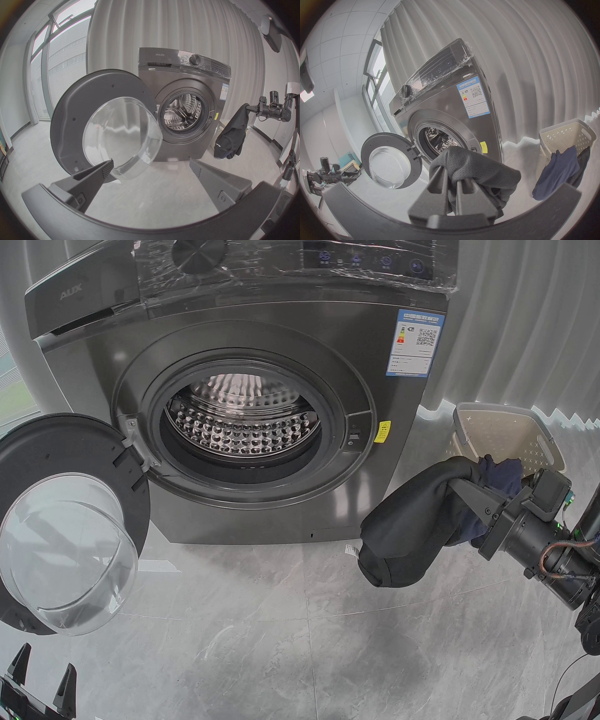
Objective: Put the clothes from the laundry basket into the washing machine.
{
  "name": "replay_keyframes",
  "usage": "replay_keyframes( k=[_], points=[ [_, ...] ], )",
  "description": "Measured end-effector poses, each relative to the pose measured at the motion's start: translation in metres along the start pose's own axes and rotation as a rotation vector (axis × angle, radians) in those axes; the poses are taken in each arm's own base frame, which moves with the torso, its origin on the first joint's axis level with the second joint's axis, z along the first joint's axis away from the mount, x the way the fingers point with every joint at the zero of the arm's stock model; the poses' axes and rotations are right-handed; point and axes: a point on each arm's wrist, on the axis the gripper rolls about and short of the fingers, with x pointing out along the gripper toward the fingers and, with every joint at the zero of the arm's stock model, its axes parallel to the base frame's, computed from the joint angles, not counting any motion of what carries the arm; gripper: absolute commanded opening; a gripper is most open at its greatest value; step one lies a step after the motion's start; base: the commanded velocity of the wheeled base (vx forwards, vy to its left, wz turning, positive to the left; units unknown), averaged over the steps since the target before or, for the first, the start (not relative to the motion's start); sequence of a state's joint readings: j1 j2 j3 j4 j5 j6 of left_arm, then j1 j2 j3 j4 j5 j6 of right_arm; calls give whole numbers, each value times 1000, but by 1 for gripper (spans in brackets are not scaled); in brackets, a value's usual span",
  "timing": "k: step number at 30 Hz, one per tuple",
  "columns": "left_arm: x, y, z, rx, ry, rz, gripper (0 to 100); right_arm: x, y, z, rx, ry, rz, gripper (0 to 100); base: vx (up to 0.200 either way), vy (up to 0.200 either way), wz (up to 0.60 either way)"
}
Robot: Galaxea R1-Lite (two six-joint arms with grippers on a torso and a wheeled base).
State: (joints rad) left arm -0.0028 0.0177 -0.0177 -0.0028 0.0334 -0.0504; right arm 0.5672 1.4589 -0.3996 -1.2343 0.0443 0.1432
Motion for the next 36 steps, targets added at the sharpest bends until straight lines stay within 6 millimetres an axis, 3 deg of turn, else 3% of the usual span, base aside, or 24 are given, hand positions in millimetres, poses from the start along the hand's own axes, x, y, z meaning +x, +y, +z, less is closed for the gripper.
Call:
replay_keyframes(
  k=[15,21,30,36],
  points=[
    [0,0,0,0,0,0,100,0,-4,0,-2,-2,-19,0,0,0,0],
    [0,0,0,1,0,0,100,-1,-4,0,-2,1,-19,0,200,0,0],
    [0,0,0,2,0,0,100,-1,-4,-1,-2,4,-22,0,0,0,0],
    [0,0,0,2,0,0,100,-1,-4,-1,-2,5,-22,0,0,200,0]
  ],
)
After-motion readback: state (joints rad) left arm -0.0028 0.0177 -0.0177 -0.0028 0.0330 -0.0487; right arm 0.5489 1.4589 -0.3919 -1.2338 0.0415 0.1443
